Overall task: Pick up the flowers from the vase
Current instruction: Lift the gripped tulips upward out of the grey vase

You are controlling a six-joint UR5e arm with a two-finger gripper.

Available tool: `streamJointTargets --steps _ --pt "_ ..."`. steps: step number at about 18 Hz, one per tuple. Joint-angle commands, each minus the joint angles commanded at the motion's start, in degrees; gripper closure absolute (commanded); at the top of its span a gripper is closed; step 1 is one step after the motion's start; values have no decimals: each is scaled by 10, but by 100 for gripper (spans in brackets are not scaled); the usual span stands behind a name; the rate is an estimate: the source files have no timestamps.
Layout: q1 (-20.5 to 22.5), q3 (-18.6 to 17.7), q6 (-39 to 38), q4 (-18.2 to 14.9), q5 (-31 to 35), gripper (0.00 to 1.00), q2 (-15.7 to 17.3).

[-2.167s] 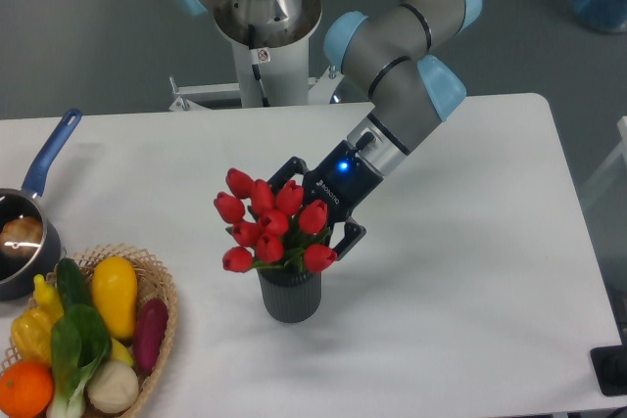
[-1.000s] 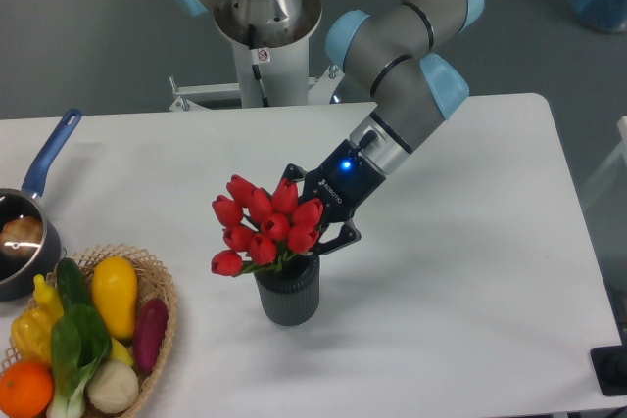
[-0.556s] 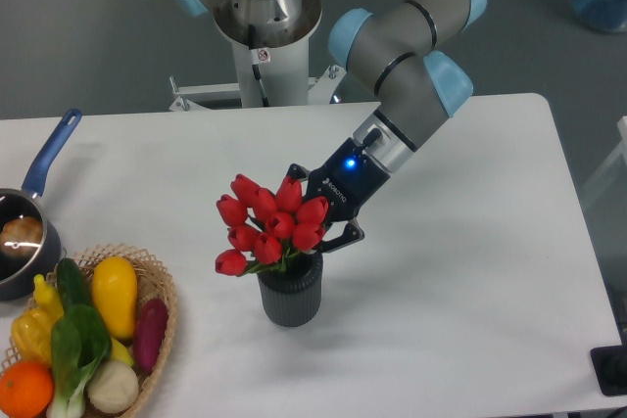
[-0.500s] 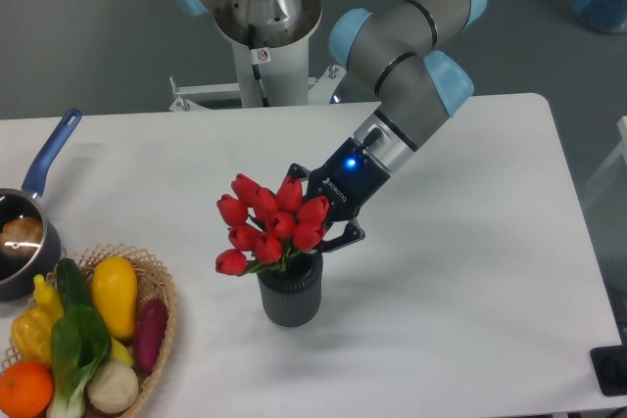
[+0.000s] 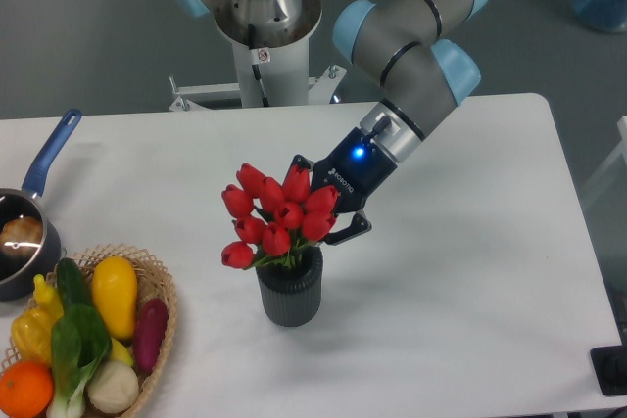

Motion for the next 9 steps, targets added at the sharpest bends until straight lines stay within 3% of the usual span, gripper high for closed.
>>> streamJointTargets --steps 9 --pt "20 3 -79 1 -37 56 27"
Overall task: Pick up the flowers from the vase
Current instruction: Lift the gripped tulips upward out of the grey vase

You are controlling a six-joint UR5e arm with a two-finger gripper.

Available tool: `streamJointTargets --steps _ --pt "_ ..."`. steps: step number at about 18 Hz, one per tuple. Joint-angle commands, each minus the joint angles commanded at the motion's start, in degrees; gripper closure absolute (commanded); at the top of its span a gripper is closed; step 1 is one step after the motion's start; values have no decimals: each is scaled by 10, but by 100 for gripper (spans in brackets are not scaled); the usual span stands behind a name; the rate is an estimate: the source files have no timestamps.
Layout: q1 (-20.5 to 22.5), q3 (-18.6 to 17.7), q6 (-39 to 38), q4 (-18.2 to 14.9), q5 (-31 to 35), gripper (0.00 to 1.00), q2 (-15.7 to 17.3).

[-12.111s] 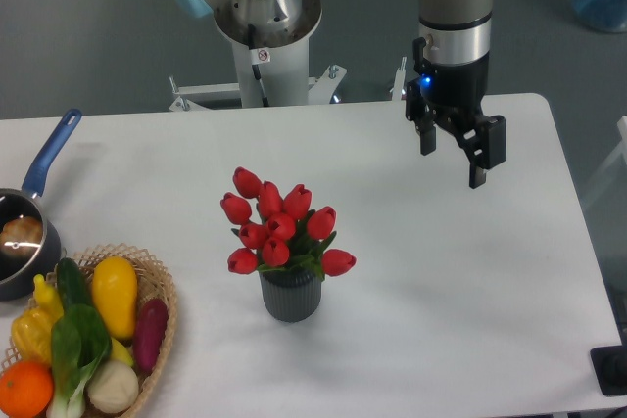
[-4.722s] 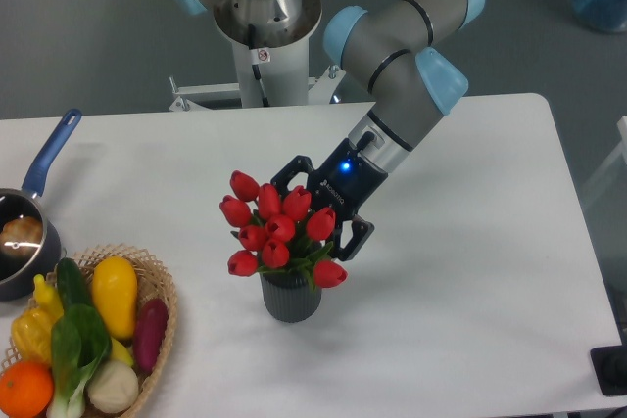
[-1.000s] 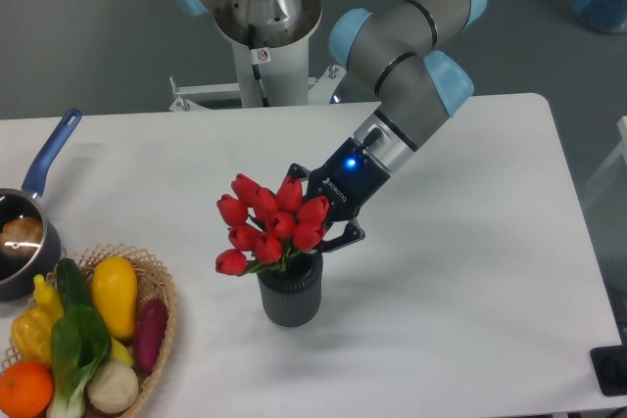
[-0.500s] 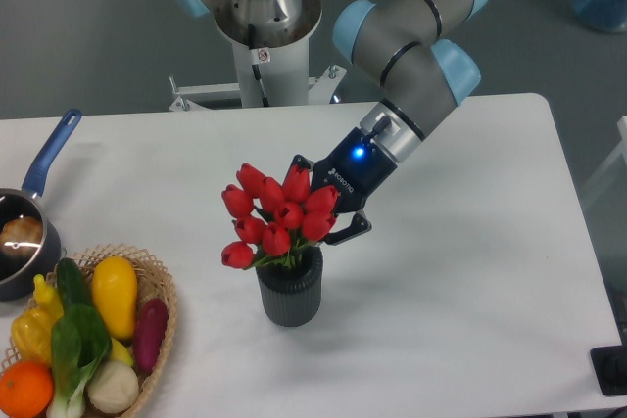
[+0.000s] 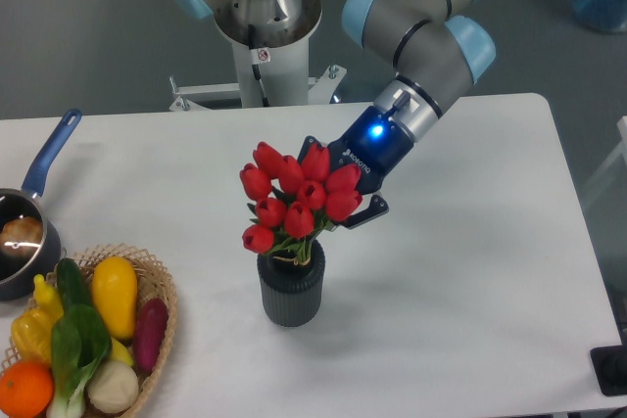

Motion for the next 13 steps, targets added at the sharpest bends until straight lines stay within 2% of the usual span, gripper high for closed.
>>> streamJointTargets --steps 8,13 --pt "5 0 -37 0 -1 56 14" --pt "7 13 -84 -1 -1 56 19"
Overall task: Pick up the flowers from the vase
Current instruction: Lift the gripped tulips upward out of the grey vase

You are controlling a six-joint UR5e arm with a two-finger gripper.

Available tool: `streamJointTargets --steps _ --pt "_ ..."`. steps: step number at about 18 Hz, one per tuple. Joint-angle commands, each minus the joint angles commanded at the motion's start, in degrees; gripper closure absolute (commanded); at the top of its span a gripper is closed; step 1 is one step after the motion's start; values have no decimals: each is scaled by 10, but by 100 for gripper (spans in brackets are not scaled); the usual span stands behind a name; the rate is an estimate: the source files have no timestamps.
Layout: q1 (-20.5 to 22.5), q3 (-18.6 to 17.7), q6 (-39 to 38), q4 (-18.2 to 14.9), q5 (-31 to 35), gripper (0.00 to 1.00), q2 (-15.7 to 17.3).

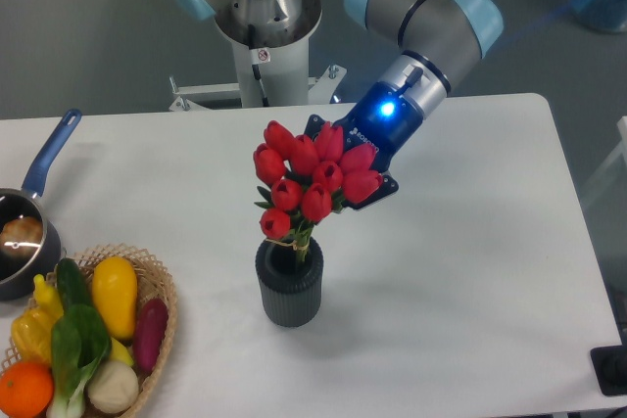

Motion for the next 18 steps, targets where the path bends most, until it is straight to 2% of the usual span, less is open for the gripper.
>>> streamJointTargets --steps 7,18 --pt "3 16 -38 0 -19 56 1" --pt "7 15 -67 0 -40 57 13"
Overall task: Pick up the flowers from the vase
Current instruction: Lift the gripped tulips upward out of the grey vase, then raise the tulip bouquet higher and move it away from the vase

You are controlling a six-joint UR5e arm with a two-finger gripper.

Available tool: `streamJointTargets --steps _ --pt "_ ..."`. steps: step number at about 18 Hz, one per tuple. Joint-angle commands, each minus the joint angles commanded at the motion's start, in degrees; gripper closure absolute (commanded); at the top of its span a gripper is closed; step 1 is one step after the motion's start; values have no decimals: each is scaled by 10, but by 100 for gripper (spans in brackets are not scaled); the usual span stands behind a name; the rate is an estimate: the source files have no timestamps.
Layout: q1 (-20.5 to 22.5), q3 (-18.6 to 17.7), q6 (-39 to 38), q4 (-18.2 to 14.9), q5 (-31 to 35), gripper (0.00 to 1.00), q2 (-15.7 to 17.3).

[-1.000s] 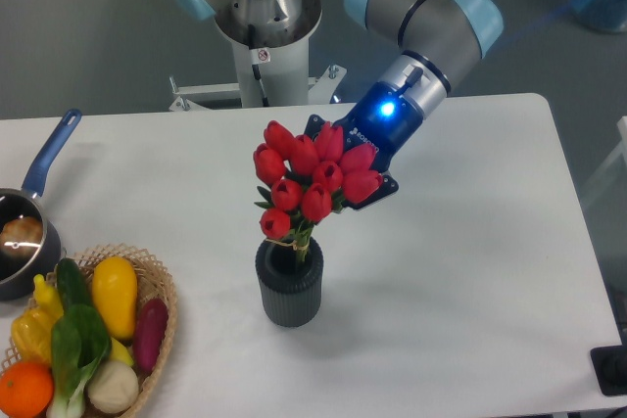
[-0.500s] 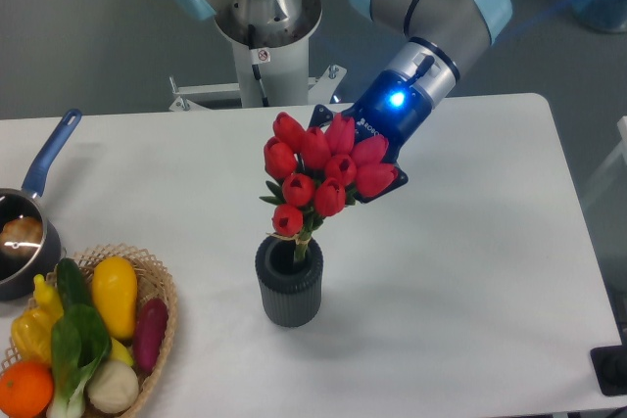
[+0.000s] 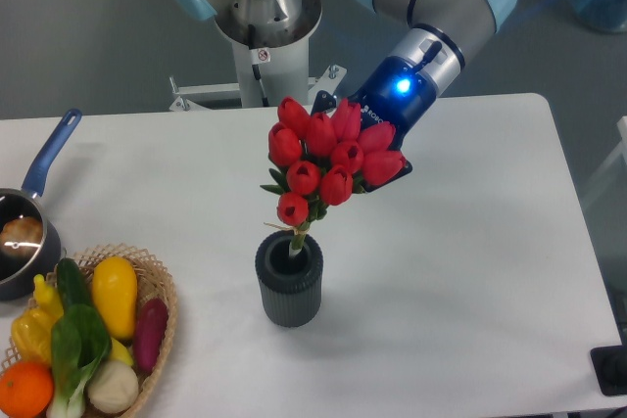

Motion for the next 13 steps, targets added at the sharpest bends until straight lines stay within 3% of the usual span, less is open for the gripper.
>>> streamJointTargets --steps 13 --pt "12 13 -21 0 -29 60 0"
